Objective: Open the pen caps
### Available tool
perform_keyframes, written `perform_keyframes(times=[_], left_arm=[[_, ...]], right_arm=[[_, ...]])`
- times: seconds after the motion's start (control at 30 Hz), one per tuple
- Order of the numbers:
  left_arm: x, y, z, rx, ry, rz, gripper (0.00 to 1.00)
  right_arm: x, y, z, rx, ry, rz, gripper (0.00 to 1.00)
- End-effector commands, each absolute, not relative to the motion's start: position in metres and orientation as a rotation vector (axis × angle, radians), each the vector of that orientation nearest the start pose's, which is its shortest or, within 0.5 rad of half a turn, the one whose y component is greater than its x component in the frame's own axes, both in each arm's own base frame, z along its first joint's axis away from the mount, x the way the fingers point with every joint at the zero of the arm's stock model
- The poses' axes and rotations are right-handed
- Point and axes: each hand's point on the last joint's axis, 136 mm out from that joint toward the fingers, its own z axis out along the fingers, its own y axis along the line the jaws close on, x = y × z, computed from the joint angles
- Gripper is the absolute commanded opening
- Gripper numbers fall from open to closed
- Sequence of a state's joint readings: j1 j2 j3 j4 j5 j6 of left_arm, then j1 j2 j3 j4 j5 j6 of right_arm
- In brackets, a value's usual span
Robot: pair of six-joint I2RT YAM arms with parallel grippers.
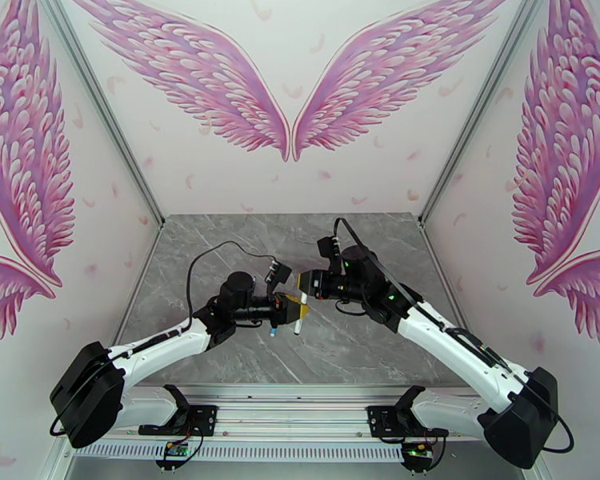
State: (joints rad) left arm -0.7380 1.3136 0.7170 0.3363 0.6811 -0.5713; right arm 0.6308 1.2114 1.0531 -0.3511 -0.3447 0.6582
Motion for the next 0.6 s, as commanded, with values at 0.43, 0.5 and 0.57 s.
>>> perform_keyframes(times=[0.43,0.5,0.57], left_arm=[[0.2165,-0.3454,0.2487,0.720,1.892,-1.475,0.04],[0.2162,-0.3457,0.2518,0.721,1.881,-1.476,0.04],[0.2155,-0.3458,0.2531,0.723,1.880,-1.478,0.04]], right_arm=[[0.2758,0.2767,0.2770,-0.225,2.242,1.111,0.25],[0.2752,0.2760,0.2752,-0.225,2.248,1.107,0.27],[0.2745,0.2744,0.2740,-0.224,2.250,1.099,0.23]])
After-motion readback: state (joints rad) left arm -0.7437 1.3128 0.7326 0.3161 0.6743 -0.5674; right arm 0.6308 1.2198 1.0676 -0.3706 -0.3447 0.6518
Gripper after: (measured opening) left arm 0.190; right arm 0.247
